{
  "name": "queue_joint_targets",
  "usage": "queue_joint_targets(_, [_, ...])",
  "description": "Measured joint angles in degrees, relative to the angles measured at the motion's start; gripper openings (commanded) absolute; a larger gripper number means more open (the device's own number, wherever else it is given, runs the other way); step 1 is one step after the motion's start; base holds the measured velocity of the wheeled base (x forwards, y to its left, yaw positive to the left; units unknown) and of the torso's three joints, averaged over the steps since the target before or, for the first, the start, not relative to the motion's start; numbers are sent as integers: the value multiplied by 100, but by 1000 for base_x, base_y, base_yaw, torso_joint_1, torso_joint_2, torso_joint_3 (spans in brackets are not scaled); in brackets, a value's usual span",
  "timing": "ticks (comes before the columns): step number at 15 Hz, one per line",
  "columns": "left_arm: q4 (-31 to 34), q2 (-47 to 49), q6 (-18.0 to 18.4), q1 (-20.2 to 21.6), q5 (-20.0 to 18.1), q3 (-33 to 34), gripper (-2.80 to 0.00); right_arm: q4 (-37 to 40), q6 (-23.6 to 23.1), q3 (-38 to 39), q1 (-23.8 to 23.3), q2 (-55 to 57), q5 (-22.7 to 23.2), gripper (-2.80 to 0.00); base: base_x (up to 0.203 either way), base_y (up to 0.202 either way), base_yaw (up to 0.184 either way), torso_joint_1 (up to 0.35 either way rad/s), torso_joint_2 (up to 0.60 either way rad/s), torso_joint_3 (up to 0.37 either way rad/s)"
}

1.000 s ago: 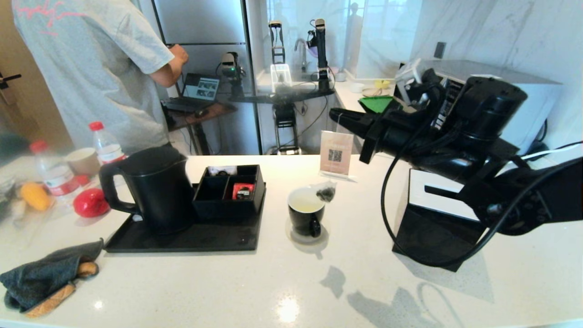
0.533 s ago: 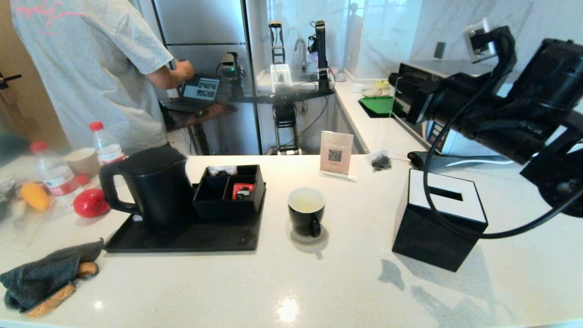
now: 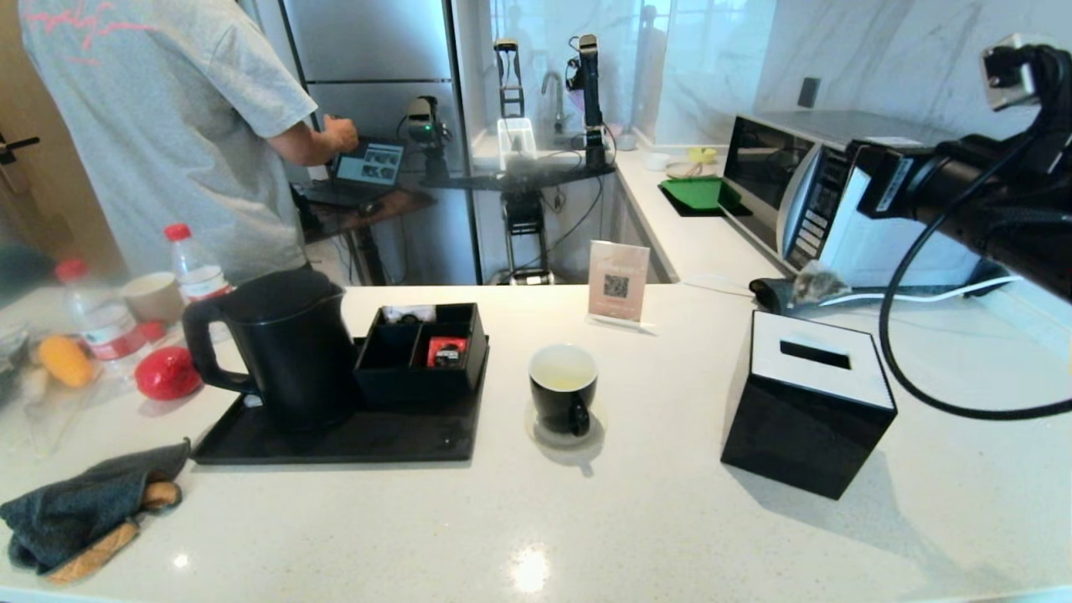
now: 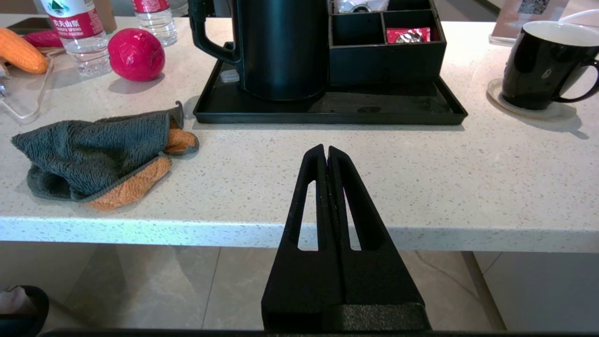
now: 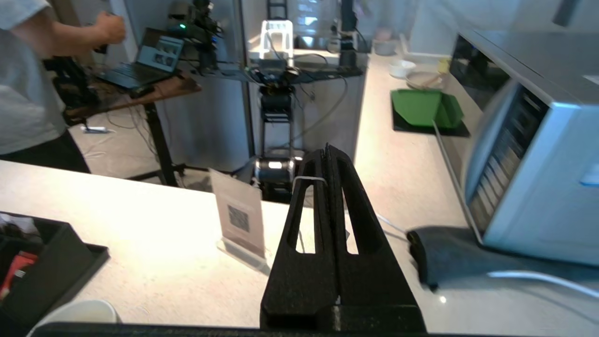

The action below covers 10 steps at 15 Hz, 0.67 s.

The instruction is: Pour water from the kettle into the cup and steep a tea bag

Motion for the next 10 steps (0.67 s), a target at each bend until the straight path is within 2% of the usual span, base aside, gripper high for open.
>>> queue_joint_targets(4, [0,0,1,3,-1,0,-280,20,43,548,-244,-261,11,-280,0,0,0,0,0,0])
queue_joint_targets(10, [0,0,1,1,1,0,-280,-9,136,971,-279,-506,14,-280,0,0,0,0,0,0])
